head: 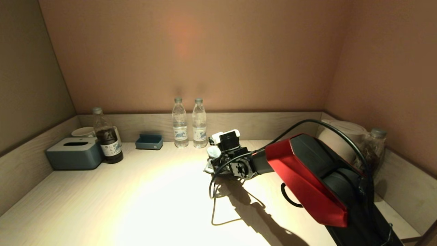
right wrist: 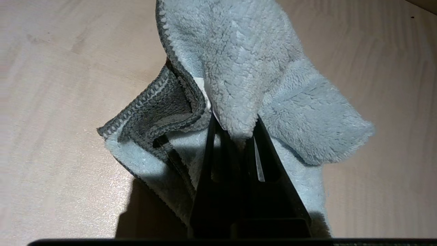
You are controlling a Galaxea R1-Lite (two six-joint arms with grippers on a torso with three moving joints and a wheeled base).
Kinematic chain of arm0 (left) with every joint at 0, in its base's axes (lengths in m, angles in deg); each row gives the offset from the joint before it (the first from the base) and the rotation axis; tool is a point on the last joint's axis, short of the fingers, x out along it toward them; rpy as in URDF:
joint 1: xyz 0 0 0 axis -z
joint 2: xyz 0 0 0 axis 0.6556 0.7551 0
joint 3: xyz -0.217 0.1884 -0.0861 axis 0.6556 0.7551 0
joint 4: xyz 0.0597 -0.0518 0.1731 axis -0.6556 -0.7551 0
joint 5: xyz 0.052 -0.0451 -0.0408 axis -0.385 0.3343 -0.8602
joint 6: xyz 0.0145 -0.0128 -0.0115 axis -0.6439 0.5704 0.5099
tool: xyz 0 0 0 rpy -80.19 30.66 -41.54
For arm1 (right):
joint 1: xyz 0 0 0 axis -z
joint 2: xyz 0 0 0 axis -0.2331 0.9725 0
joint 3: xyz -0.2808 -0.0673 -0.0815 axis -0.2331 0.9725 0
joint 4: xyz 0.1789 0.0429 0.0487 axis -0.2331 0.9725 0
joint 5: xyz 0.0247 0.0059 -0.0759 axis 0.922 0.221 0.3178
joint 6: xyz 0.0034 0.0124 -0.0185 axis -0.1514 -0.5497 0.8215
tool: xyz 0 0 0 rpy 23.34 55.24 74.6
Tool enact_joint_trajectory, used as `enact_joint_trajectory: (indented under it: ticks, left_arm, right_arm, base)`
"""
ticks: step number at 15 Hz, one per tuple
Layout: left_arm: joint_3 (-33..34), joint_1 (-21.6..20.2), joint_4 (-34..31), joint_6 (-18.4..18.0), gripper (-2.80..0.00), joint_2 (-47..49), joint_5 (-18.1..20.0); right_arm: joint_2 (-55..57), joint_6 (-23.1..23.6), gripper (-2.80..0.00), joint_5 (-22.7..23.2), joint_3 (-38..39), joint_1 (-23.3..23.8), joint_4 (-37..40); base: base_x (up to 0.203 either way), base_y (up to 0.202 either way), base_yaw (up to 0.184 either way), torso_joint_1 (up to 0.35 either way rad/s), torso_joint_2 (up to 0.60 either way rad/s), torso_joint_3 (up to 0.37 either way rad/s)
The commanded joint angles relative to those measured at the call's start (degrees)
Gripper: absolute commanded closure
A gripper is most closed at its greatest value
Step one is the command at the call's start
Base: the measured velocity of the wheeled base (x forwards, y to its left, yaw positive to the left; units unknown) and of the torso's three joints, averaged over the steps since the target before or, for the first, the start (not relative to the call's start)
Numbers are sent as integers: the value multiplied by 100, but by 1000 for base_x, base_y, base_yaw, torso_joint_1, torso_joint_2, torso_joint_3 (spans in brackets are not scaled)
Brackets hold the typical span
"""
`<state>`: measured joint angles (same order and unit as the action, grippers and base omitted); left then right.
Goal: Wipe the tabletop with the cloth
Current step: Sweep the stains on the table
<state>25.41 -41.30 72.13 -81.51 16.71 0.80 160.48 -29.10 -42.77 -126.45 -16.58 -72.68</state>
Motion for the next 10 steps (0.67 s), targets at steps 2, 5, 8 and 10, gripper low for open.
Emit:
enact_joint_trajectory:
  ticks: [2,5,8,10]
  left_arm:
    - [0,-2,1,3,0,-2,3]
    - [0,-2,1,-6,0,-2,3]
    - [0,-2,1,-6,0,-2,3]
    - [0,-2,1,-6,0,-2,3]
  right_arm:
    - [-152,-82,0,2,213,-336,-46]
    - [-360,-141,0,25,700,-797,-287]
    - [-590,-113,0,33,1230,-1335,-762]
    - [-665,-76,0,33,1510,-1764,-1015]
  base:
    - [0,0,0,0,0,0]
    - [0,0,0,0,0,0]
    - [0,0,0,0,0,0]
    - [0,0,0,0,0,0]
